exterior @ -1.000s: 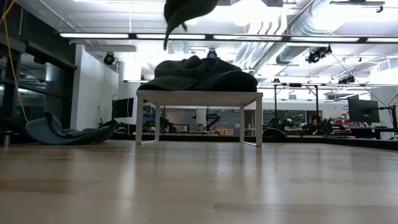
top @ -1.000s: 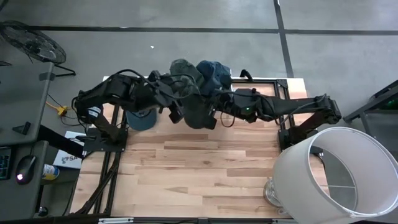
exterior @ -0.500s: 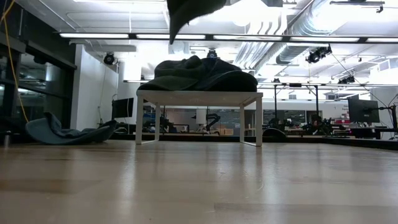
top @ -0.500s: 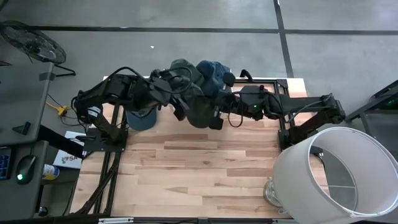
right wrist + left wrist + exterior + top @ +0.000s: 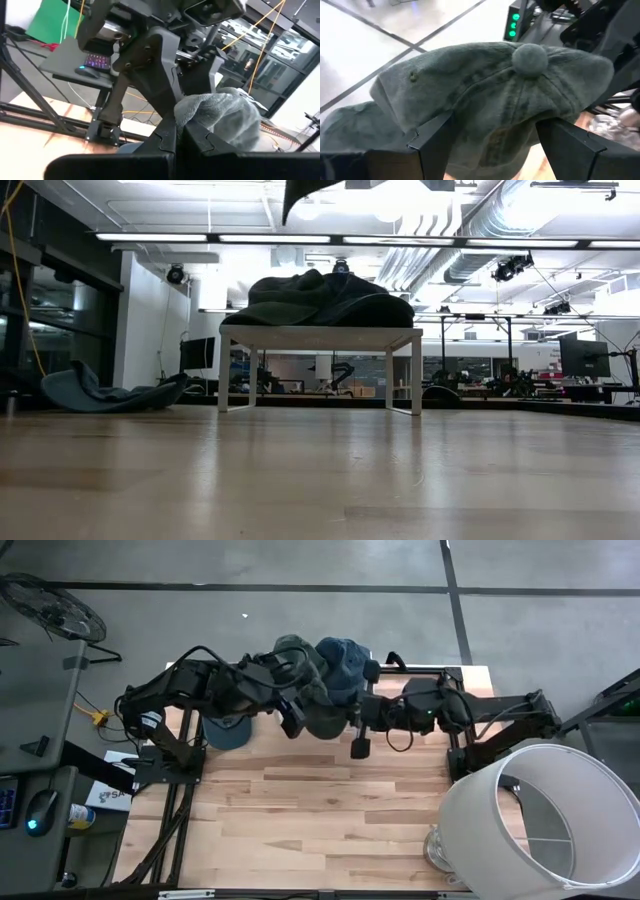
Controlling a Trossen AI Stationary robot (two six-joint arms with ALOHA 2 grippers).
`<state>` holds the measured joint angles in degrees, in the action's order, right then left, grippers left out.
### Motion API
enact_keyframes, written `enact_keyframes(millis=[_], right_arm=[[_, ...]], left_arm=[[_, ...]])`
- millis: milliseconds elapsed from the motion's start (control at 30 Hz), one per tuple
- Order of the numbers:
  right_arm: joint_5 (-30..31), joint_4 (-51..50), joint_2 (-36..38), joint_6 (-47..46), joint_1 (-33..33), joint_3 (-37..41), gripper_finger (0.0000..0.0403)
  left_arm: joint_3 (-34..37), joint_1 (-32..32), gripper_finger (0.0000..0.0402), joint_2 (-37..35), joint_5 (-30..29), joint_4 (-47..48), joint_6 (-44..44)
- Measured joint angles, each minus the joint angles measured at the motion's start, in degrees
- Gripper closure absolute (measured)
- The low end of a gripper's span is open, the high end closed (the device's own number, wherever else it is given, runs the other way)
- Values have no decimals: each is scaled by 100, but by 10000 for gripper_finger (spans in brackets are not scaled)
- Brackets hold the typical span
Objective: Pick & Place hat
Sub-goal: Put the gray cap on the shelf
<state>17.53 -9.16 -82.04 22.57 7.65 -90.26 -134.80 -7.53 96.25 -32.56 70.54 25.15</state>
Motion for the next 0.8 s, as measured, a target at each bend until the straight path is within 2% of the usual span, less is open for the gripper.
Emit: enact_keyframes(millis=[200, 333, 533, 733, 800], right_arm=[[-155, 0, 0, -27, 3, 0, 403], [-156, -11, 0, -65, 25, 0, 403], [-132, -44, 0, -117, 40, 0, 403], [-85, -101, 0, -168, 56, 0, 403], [-9, -105, 0, -168, 58, 0, 403]], left_arm=[[0, 0, 130, 0, 221, -95, -92], [0, -1, 158, 0, 229, -98, -90], [0, -2, 254, 2, 282, -109, -90], [0, -4, 379, 2, 265, -106, -134], [0, -4, 391, 2, 231, -106, -192]])
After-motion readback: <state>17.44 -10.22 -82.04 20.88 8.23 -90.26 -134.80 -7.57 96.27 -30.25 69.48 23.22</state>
